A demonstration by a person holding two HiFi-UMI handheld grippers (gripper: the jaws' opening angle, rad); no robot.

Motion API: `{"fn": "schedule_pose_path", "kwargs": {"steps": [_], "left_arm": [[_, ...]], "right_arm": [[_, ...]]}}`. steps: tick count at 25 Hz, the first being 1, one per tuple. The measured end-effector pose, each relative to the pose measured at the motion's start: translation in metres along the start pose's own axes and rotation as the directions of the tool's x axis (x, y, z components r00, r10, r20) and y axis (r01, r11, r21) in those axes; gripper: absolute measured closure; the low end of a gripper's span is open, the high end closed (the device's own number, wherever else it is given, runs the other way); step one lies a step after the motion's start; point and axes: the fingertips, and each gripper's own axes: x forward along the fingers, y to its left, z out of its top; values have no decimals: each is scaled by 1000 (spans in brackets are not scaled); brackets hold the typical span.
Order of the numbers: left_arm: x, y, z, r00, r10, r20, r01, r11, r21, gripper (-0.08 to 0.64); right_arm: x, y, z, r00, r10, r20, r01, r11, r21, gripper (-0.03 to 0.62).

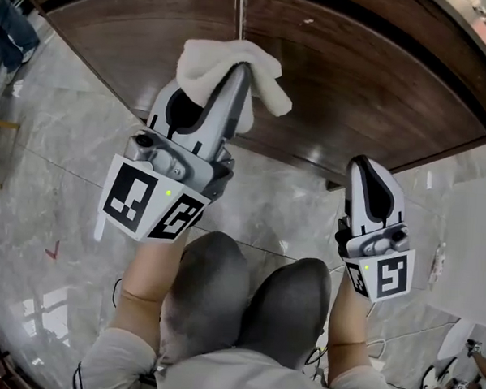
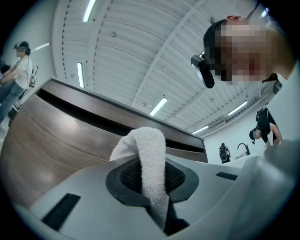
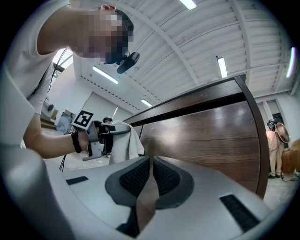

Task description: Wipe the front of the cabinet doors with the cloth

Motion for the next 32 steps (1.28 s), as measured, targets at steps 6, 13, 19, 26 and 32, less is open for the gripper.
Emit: {"fn": "schedule_pose_path", "kwargs": {"steps": [6, 13, 19, 26, 32], "left_arm": [[-4, 18, -3, 994, 106, -10, -103, 984, 147, 497], [16, 27, -21, 993, 119, -19, -116, 985, 125, 499], [32, 16, -30, 993, 115, -26, -111, 986, 123, 499], [42, -8, -40, 995, 81, -50, -75, 992, 103, 499], [54, -36, -54, 996, 30, -80, -22, 994, 105, 497]], "right_arm": [[-3, 2, -4, 1000, 1, -4, -1, 1000, 8, 546], [-13, -2, -6, 999, -19, -26, 19, 1000, -3, 546], [-23, -13, -8, 999, -32, -29, 32, 999, 6, 546], [-28, -14, -9, 1000, -25, -15, 25, 999, 24, 546], [-38, -25, -12, 999, -41, -4, 42, 999, 35, 546]]}}
